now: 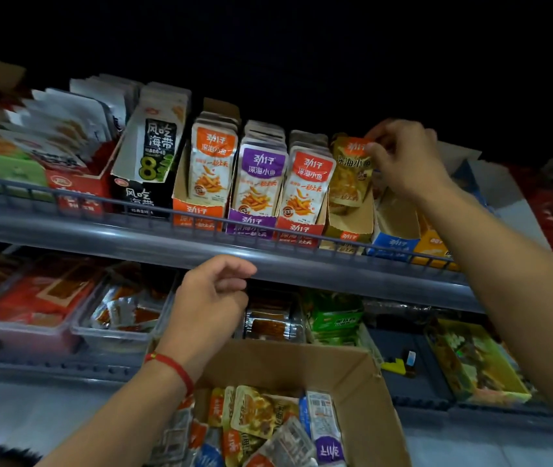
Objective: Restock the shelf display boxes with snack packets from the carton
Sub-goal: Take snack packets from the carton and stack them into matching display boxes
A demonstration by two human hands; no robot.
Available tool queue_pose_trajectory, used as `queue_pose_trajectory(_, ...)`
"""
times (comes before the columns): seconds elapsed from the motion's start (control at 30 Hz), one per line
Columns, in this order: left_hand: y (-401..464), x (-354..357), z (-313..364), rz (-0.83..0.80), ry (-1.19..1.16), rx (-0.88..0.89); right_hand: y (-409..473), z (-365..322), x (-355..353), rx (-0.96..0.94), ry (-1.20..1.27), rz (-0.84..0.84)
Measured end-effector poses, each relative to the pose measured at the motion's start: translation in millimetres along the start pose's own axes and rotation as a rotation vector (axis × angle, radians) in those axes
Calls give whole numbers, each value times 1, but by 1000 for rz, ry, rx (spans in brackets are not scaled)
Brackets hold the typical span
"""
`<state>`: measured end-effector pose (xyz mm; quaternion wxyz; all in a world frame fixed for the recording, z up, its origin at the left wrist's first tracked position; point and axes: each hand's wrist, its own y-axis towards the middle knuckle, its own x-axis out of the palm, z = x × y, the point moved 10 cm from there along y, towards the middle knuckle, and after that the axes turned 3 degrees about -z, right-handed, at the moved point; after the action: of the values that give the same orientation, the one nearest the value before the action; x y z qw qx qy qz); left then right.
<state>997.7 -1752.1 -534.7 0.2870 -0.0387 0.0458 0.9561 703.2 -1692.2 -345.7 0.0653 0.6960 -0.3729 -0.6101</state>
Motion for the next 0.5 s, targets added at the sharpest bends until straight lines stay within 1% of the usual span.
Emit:
queue_pose_trajectory(0.07,0,0,0,-5,-101,-42,-1,3,14,24,23,-45)
queue_pose_trajectory(0.13,0,1,1,-8,-138,-61,-1,9,25,56,37,-81)
queue_pose_trajectory(0.27,1,0,0,5,-130,-72,1,17,33,88,58,-103)
queue_pose_trajectory(0.5,2,-2,-3,22,-114,-80,11,8,32,37,-5,-112)
